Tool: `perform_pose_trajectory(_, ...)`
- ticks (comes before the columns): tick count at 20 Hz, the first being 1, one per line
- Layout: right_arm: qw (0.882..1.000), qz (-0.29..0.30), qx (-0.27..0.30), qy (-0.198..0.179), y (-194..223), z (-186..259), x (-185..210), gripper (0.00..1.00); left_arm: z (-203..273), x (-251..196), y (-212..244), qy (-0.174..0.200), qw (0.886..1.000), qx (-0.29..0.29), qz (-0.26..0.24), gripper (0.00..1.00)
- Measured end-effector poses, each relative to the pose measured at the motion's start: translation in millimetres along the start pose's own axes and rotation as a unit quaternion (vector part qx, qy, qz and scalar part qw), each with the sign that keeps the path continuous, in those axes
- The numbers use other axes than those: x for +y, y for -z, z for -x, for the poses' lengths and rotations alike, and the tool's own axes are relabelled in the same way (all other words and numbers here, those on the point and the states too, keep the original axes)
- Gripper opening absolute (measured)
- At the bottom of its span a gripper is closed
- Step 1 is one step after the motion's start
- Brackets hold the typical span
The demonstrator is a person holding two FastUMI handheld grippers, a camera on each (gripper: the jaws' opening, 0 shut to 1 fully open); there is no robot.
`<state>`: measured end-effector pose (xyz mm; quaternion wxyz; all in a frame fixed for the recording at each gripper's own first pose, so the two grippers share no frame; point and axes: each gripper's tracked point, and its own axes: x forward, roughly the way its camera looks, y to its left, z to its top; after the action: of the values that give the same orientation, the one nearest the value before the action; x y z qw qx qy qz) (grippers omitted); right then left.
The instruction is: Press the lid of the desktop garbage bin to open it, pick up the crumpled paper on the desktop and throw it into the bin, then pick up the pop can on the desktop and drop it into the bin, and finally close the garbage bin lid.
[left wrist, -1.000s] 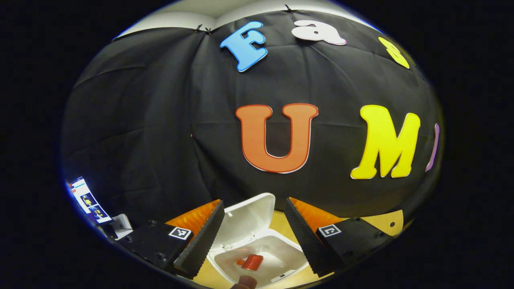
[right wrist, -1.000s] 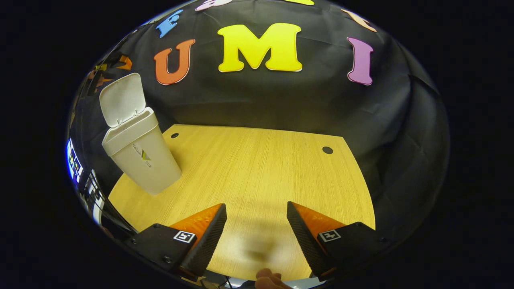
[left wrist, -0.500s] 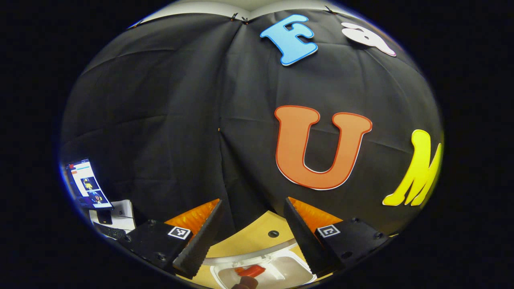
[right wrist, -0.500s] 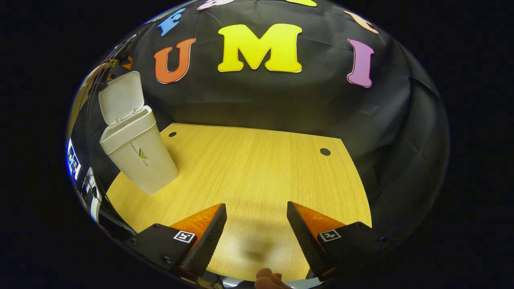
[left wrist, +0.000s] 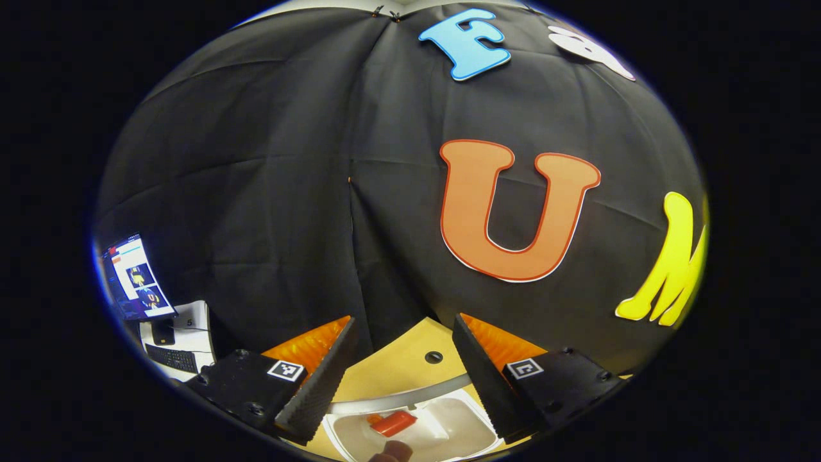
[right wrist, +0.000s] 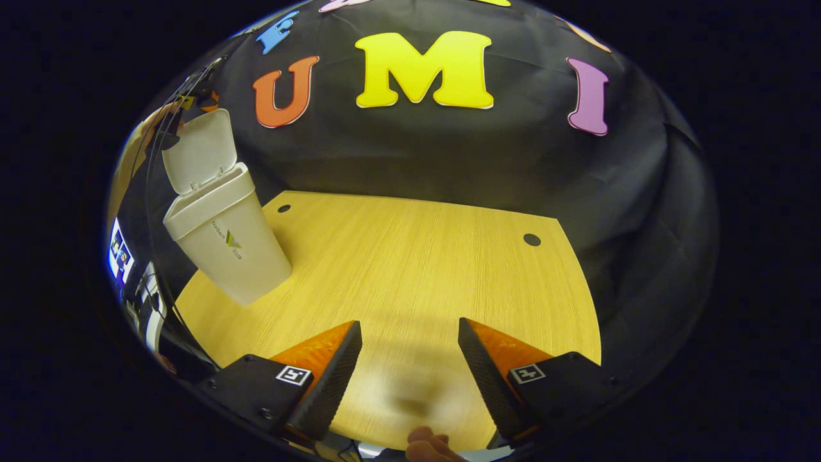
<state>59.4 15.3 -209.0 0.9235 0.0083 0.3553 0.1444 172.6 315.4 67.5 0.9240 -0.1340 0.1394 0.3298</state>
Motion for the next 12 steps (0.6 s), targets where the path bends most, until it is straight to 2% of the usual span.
perform_pose_trajectory(10, 0.999, 0.028, 0.012, -0.033, 19.8, -2.3, -25.7, 0.96, 55.9, -24.7, 75.7, -0.023, 1.0, -0.003, -0.005, 0.99)
perform_pose_trajectory(12, 0.999, 0.034, 0.015, -0.039, 25.8, -1.7, -32.4, 0.96, 63.1, -28.9, 102.7, -0.032, 0.999, 0.017, -0.01, 0.99)
